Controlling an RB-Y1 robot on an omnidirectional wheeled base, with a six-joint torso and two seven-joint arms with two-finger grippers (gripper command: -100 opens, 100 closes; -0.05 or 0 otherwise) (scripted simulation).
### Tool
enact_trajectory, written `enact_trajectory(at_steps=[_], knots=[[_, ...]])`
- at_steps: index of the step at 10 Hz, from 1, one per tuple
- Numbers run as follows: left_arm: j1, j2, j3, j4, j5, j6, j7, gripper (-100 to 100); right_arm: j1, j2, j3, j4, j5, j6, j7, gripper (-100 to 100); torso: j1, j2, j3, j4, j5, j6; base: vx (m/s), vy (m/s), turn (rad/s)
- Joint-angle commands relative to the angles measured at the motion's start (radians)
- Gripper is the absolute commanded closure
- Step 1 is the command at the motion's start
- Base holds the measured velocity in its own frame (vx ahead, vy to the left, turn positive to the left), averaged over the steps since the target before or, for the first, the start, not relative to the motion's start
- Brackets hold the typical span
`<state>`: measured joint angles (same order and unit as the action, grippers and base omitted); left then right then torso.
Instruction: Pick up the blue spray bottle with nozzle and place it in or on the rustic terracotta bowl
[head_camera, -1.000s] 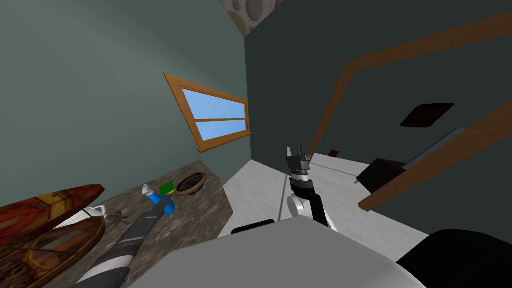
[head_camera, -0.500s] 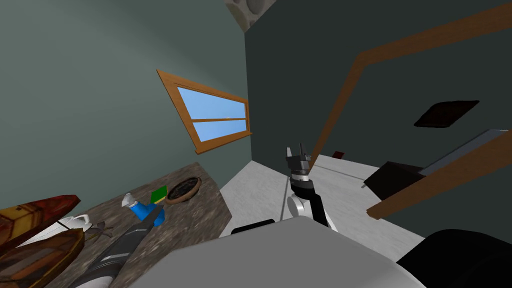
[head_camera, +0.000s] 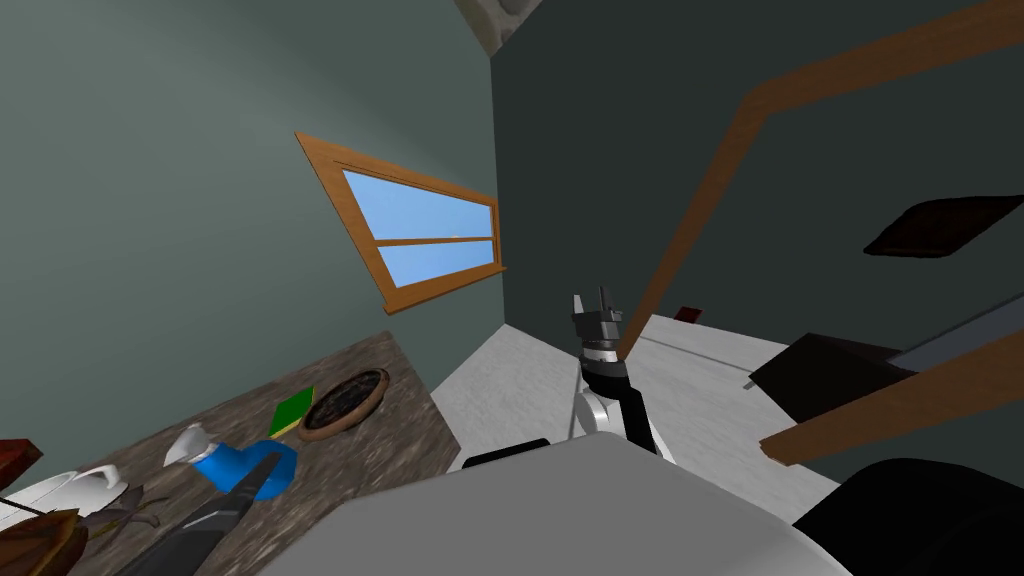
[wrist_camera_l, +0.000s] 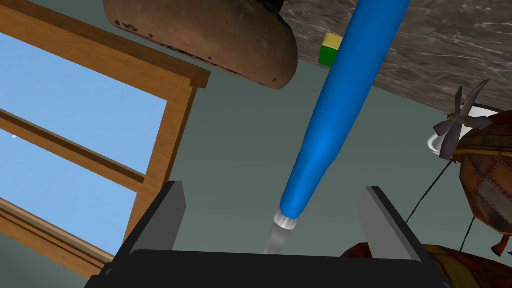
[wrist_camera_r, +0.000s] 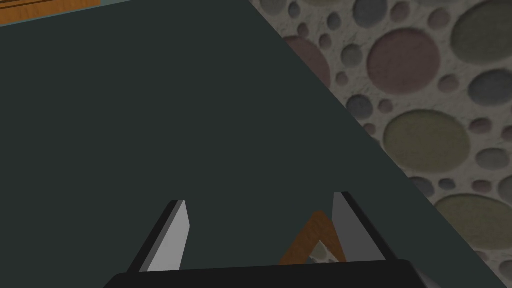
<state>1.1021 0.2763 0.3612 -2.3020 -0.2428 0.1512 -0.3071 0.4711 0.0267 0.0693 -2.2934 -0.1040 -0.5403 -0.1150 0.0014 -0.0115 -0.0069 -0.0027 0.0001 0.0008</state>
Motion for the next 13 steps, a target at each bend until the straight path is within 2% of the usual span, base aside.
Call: enact_trajectory(at_steps=[1, 5, 7, 8, 9, 10, 11, 12, 13], knots=[[0.035, 0.005, 0.022, 0.001, -0.01, 0.029, -0.014, -100, 0.0, 0.0, 0.0, 0.0, 0.0, 0.0, 0.0, 0, 0.0, 0.0, 0.0, 0.0, 0.0, 0.0, 0.138, -0.005, 0.016], [0.105, 0.023, 0.08, 0.022, -0.04, 0.105, -0.051, -100, 0.0, 0.0, 0.0, 0.0, 0.0, 0.0, 0.0, 0, 0.001, 0.0, 0.0, 0.0, 0.0, 0.0, 0.161, -0.003, 0.006], [0.125, 0.029, 0.097, 0.029, -0.049, 0.127, -0.061, -100, 0.0, 0.0, 0.0, 0.0, 0.0, 0.0, 0.0, 0, 0.002, -0.001, 0.0, 0.0, 0.0, 0.0, 0.142, 0.001, -0.009], [0.119, 0.03, 0.094, 0.028, -0.043, 0.114, -0.054, -100, 0.0, 0.0, 0.0, 0.0, 0.0, 0.0, 0.0, 0, 0.001, 0.001, 0.0, 0.0, 0.0, 0.0, 0.055, -0.006, 0.0], [0.12, 0.03, 0.095, 0.029, -0.043, 0.117, -0.056, 0, 0.0, 0.0, 0.0, 0.0, 0.0, 0.0, 0.0, 0, 0.001, 0.005, 0.003, 0.001, 0.0, 0.0, 0.011, 0.0, 0.0], [0.092, 0.037, 0.107, 0.054, -0.04, 0.135, -0.051, -100, 0.0, 0.0, 0.0, 0.0, 0.0, 0.0, 0.0, 0, 0.001, 0.008, 0.005, 0.002, 0.0, 0.0, -0.018, -0.001, -0.177], [0.075, 0.042, 0.114, 0.069, -0.037, 0.146, -0.048, -100, -0.001, 0.0, 0.0, 0.0, 0.0, 0.0, 0.0, 0, 0.001, 0.011, 0.006, 0.002, 0.0, 0.001, -0.041, 0.006, -0.216], [0.084, 0.04, 0.109, 0.06, -0.039, 0.137, -0.05, -100, -0.001, 0.0, 0.0, 0.0, 0.0, 0.0, 0.0, 0, 0.002, 0.012, 0.007, 0.003, 0.001, 0.001, -0.019, 0.007, -0.037], [0.082, 0.041, 0.11, 0.063, -0.038, 0.14, -0.049, 100, 0.0, 0.0, 0.0, 0.0, 0.0, 0.0, 0.0, 0, 0.002, 0.012, 0.007, 0.003, 0.001, 0.0, 0.0, 0.0, 0.0]])
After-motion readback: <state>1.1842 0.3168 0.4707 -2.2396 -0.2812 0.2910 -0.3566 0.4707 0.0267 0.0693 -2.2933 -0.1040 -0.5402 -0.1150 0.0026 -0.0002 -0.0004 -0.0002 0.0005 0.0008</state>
